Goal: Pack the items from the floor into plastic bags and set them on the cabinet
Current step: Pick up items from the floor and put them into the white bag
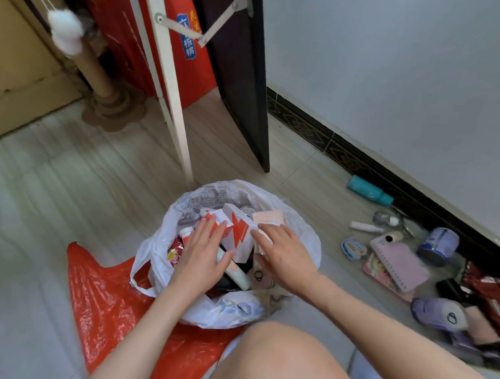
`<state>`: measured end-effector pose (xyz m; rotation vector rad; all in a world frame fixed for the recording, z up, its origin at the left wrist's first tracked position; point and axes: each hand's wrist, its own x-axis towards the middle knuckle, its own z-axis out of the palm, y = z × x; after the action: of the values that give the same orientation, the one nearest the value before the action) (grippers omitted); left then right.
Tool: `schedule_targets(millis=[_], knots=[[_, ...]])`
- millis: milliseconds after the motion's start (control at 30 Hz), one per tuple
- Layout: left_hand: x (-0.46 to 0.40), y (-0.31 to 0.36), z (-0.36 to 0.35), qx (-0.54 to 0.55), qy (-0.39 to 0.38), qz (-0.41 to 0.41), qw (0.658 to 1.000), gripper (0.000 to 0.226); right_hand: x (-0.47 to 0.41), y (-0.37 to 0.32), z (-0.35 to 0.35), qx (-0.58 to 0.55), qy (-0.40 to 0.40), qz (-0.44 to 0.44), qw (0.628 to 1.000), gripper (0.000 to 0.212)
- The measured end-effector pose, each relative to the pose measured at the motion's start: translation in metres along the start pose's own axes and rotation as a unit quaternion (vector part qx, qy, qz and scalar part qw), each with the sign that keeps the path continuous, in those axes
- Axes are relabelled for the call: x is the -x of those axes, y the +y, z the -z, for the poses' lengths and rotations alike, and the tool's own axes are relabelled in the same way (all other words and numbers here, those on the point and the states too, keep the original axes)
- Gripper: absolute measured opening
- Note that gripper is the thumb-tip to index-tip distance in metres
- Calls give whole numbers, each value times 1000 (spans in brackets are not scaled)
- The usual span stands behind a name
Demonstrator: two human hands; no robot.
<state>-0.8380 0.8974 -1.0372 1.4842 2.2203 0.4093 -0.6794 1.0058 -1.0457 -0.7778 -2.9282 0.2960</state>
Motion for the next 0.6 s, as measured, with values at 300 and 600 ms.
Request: schedule_targets(millis=[300, 600], knots=[[-90, 95, -20, -34, -31, -190, 981, 72, 37, 154, 74, 101, -62, -81, 990, 50], [-209, 176, -132, -129, -143, -275, 942, 56, 95, 294, 27, 28, -100, -280, 954, 36]])
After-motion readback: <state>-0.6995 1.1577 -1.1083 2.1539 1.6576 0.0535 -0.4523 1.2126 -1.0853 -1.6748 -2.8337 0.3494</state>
